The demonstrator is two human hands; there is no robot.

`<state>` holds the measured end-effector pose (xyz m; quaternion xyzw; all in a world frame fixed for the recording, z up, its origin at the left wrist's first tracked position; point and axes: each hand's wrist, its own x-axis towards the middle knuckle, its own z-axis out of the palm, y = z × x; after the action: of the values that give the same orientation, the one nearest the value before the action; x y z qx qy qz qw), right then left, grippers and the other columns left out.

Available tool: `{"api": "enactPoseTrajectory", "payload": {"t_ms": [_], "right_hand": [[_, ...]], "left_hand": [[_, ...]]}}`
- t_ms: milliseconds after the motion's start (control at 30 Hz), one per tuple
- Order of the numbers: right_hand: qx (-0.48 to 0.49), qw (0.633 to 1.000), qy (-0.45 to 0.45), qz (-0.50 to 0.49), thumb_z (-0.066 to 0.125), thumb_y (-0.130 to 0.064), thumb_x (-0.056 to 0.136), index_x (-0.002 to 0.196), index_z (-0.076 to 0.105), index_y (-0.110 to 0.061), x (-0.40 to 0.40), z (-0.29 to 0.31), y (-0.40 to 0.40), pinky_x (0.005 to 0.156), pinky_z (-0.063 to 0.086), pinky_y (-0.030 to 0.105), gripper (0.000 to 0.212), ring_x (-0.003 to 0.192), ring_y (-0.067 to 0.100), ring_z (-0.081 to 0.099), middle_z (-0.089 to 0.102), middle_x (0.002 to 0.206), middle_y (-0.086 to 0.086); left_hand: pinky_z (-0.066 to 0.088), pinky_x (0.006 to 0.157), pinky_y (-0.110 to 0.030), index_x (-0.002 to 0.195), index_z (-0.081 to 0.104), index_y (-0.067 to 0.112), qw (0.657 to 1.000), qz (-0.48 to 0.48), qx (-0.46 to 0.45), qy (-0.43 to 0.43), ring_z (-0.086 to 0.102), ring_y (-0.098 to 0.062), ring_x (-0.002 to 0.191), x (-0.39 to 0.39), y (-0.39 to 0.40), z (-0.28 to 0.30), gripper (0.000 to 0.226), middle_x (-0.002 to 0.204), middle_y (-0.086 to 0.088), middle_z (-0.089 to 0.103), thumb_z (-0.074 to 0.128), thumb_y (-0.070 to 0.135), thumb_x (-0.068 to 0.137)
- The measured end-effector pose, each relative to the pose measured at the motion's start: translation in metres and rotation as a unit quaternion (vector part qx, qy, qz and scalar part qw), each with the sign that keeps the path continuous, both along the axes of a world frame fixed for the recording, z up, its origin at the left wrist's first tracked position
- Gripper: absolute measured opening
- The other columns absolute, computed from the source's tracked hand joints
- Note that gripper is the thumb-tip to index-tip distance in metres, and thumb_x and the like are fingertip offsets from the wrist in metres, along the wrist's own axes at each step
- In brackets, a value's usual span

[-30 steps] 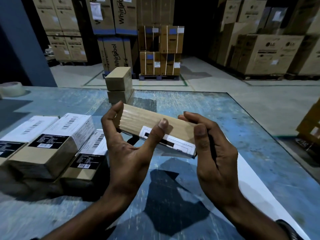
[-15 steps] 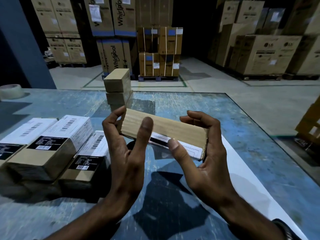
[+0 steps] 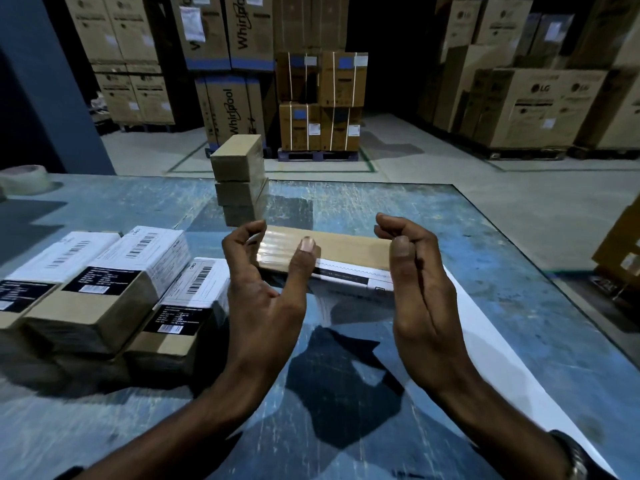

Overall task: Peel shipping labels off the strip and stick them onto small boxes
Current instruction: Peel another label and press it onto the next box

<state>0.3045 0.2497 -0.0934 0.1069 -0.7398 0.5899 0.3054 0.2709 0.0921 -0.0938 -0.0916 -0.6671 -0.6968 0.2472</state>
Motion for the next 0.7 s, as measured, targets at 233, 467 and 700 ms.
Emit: {"api": "enactPoseTrajectory", "payload": {"t_ms": [233, 467, 700], "right_hand": [[0.04, 0.999, -0.01, -0.015, 0.085, -0.059, 0.083, 0.139, 0.052, -0.036, -0.0004, 0.0001, -0.0004, 0.096, 0.052, 0.016, 0.069, 0.129, 0.005, 0.06, 0.061, 0.133, -0.023], [0.023, 1.0, 0.004, 0.0, 0.066, -0.041, 0.097, 0.136, 0.054, -0.023, 0.0019, 0.0035, -0.0001, 0.081, 0.048, 0.004, 0.044, 0.11, -0.011, 0.063, 0.063, 0.125, -0.024], [0.054, 0.998, -0.025, 0.014, 0.047, -0.037, 0.108, 0.136, 0.055, -0.028, -0.0044, -0.0013, 0.0077, 0.086, 0.045, 0.012, 0.031, 0.109, 0.0, 0.063, 0.062, 0.117, -0.032]], "left_hand": [[0.06, 0.084, -0.027, 0.127, 0.041, 0.024, 1.0, 0.007, -0.003, 0.004, 0.074, -0.008, 0.094, 0.005, 0.0039, -0.0011, 0.072, 0.106, 0.016, 0.07, 0.084, 0.055, 0.078], [0.064, 0.083, -0.057, 0.126, 0.044, 0.021, 0.999, 0.011, 0.017, -0.025, 0.075, -0.008, 0.091, 0.0022, 0.0039, -0.0032, 0.065, 0.109, 0.004, 0.068, 0.084, 0.043, 0.079], [0.065, 0.076, -0.058, 0.122, 0.048, 0.022, 0.999, 0.017, 0.017, -0.024, 0.077, -0.017, 0.096, -0.0042, -0.0044, -0.0042, 0.049, 0.104, 0.01, 0.07, 0.079, 0.041, 0.089]]}}
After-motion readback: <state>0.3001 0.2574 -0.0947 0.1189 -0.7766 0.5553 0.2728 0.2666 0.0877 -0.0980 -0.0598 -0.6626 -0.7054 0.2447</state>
